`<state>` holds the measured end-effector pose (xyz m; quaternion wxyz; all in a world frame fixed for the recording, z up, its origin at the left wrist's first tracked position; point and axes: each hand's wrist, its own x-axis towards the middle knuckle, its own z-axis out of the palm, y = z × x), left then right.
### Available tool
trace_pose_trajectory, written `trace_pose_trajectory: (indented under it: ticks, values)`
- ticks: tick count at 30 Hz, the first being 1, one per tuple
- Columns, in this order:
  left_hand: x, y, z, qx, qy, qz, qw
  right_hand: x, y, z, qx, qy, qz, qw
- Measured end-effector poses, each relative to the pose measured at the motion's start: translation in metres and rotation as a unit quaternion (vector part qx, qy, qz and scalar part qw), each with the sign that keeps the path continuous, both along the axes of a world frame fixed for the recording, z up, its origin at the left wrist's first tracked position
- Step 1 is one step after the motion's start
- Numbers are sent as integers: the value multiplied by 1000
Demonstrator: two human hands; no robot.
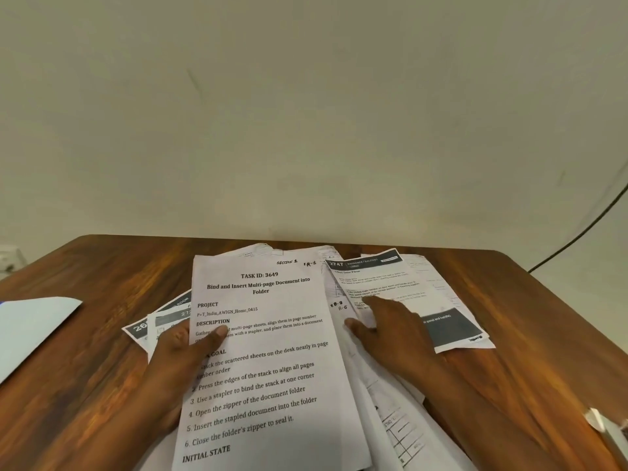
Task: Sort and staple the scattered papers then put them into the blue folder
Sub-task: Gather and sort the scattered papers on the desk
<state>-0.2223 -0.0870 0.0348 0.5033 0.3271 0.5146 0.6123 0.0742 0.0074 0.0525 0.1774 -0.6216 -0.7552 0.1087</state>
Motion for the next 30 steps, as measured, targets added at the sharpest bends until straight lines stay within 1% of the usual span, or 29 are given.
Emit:
trace_pose_trajectory:
  ticks: [2, 5, 7, 10, 13, 16, 18, 20, 23, 26, 30]
  values:
    - [-2, 0, -1, -7, 12, 6, 1000, 0, -2, 1, -54, -67, 31, 996]
    - [-3, 1, 0, -12, 25, 12, 1000, 0, -4, 3, -53, -189, 44, 980]
    - [-2, 1, 0, -15, 30, 12, 999, 1, -6, 10, -39, -230, 38, 972]
    - [-1, 1, 1, -21, 35, 8, 999, 0, -10, 22, -61, -258, 53, 963]
    - [-1, 1, 1, -24, 41, 7, 999, 2, -16, 36, -91, -248, 68, 962]
    - [-1, 1, 1, -27, 46, 4, 999, 14, -9, 49, -112, -213, 65, 968]
    - [0, 0, 2, -26, 44, 5, 999, 31, 3, 52, -108, -164, 34, 980]
    - [1, -1, 3, -24, 42, 5, 999, 51, 15, 51, -70, -122, -22, 990]
    - [3, -2, 5, -24, 43, 1, 999, 77, 24, 39, -42, -110, -101, 988]
    - [4, -3, 5, -27, 53, 3, 998, 88, 25, 28, -66, -82, -133, 985]
    - [5, -4, 5, -27, 58, 6, 998, 90, 25, 28, -67, -18, -142, 987]
